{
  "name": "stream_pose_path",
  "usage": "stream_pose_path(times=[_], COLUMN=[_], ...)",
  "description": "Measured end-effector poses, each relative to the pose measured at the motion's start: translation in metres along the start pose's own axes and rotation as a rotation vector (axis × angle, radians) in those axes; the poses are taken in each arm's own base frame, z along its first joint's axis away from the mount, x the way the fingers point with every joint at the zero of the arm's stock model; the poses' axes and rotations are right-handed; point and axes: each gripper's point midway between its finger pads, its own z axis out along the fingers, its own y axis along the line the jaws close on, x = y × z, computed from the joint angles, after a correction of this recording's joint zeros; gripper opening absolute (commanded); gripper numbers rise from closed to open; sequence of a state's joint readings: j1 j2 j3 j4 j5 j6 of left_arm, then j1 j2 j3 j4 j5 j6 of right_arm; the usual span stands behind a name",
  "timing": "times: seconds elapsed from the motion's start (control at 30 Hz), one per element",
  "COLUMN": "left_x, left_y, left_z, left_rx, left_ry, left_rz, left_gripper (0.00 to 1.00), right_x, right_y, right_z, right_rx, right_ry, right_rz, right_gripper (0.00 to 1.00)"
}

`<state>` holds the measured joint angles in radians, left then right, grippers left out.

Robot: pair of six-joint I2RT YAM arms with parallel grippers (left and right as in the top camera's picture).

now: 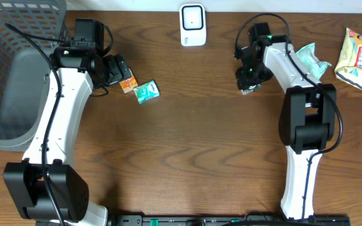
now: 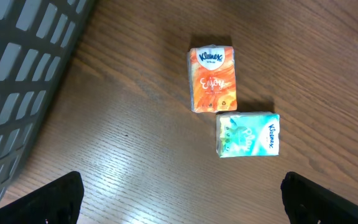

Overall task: Scan the item barcode
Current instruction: 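Lower the right gripper onto the green Zam-Buk tin and grasp it, then lift the Zam-Buk tin and hold it under the scanner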

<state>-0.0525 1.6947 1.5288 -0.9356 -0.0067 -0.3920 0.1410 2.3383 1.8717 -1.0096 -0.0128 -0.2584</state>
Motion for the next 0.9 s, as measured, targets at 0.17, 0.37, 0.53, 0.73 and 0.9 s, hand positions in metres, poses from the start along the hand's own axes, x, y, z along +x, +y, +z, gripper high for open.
stream_pose_path(times=[0.17, 0.37, 0.53, 0.73, 0.9], left_x=[0.0, 0.0, 0.0, 0.0, 0.0], left_y=[0.0, 0.0, 0.0, 0.0, 0.0], left_z=[0.0, 0.0, 0.0, 0.0, 0.0], left_rx=[0.0, 0.0, 0.0, 0.0, 0.0], left_ry=[0.0, 0.0, 0.0, 0.0, -0.001], left_rz=[0.0, 0.0, 0.0, 0.0, 0.0], left_gripper=[1.0, 1.0, 1.0, 1.0, 1.0], right_x=[-0.01, -0.062, -0.126, -0.181, -0.216], right_y=[0.027, 0.058, 0.068, 0.069, 0.093], right_z=[-0.005, -0.046, -0.12, -0.177, -0.209], right_rx=[-0.01, -0.047, -0.065, -0.087, -0.115], right_ry=[-0.012, -0.195, -0.496, -0.795, -0.992], right_rz=[0.018, 0.011, 0.053, 0.108, 0.081], right_gripper=[0.47, 0.43, 0.38, 0.41, 0.42])
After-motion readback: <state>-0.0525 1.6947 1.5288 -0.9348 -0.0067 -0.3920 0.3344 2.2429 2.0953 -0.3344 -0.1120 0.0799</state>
